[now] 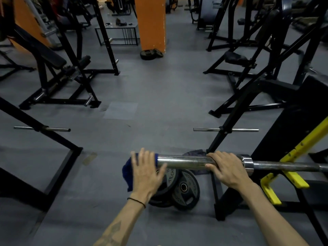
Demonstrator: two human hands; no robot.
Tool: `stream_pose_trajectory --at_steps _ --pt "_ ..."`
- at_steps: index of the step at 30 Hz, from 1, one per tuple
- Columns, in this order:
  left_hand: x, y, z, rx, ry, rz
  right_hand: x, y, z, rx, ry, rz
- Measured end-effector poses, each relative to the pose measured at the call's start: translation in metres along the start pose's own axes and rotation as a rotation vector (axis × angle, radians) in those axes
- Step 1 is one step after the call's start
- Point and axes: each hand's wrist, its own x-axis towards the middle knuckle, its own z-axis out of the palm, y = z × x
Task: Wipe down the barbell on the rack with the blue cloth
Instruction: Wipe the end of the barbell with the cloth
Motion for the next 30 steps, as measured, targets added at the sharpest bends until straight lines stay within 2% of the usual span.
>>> stream_pose_trajectory --at_steps 4,7,10,15,17,20,23,25,28,30 --pt "-0.009 0.073 0.01 -0.005 -0.098 0.27 0.0 0.001 0.0 0.01 0.016 0.0" --pt "-0.01 0.082 0.01 -0.013 -0.122 0.411 0.0 0.001 0.0 0.026 0.004 0.003" --pt "-0.006 0.034 0.002 -0.089 -0.082 0.349 0.0 0.001 -0.003 0.036 -0.023 0.012" --pt "-0.003 -0.053 -0.009 -0.019 0.029 0.189 -0.001 -0.001 -0.006 0.064 -0.037 0.009" --pt "-0.005 -0.058 -0.009 0.0 0.062 0.125 -0.001 -0.002 -0.007 0.044 -0.029 0.015" --pt "-0.007 -0.012 0.005 -0.006 0.049 0.025 0.0 -0.003 -0.007 0.039 -0.044 0.023" --pt "-0.007 0.058 0.019 -0.031 0.002 0.165 0.004 -0.001 -0.012 0.052 -0.137 0.038" --pt "-0.008 0.072 0.02 -0.033 -0.011 0.263 0.006 0.0 -0.016 0.052 -0.194 0.041" --pt "-0.007 0.03 0.011 -0.052 -0.022 0.303 0.008 0.003 -0.019 0.073 -0.174 0.043" --pt "-0.008 -0.015 0.004 -0.06 0.008 0.219 0.008 0.004 -0.015 0.062 -0.145 0.015"
